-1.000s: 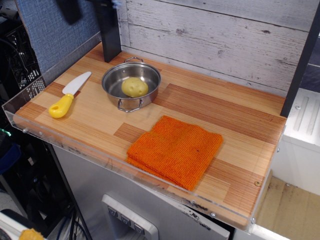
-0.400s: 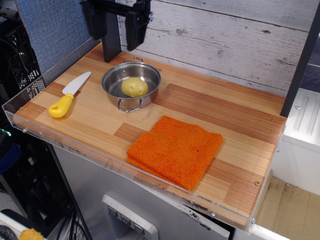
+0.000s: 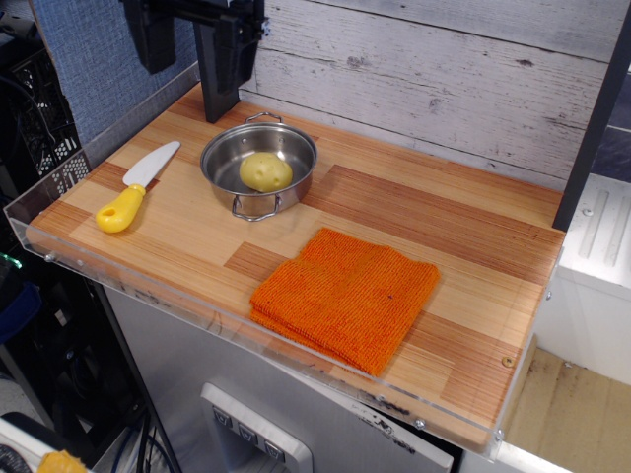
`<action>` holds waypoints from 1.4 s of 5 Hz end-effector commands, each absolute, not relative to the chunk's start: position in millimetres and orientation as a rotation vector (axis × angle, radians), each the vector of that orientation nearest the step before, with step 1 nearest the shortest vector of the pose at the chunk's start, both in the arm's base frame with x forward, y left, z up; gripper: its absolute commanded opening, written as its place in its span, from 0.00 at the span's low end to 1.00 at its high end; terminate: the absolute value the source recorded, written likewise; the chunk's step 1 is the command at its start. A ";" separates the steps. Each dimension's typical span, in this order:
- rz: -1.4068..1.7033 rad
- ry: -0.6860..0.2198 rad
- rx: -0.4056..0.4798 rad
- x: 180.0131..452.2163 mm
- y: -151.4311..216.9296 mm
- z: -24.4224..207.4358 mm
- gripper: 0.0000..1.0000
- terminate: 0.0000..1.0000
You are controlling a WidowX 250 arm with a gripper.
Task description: Move knife to left of pot, left edge of table.
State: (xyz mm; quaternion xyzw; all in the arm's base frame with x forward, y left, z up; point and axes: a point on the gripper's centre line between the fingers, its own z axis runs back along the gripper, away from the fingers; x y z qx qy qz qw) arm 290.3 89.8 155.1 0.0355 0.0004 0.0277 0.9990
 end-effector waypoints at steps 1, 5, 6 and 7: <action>0.055 -0.048 0.086 277.7 89.7 177.2 1.00 0.00; 0.055 -0.048 0.086 277.7 89.7 177.2 1.00 0.00; 0.055 -0.048 0.086 277.7 89.7 177.2 1.00 0.00; 0.055 -0.048 0.086 277.7 89.7 177.2 1.00 1.00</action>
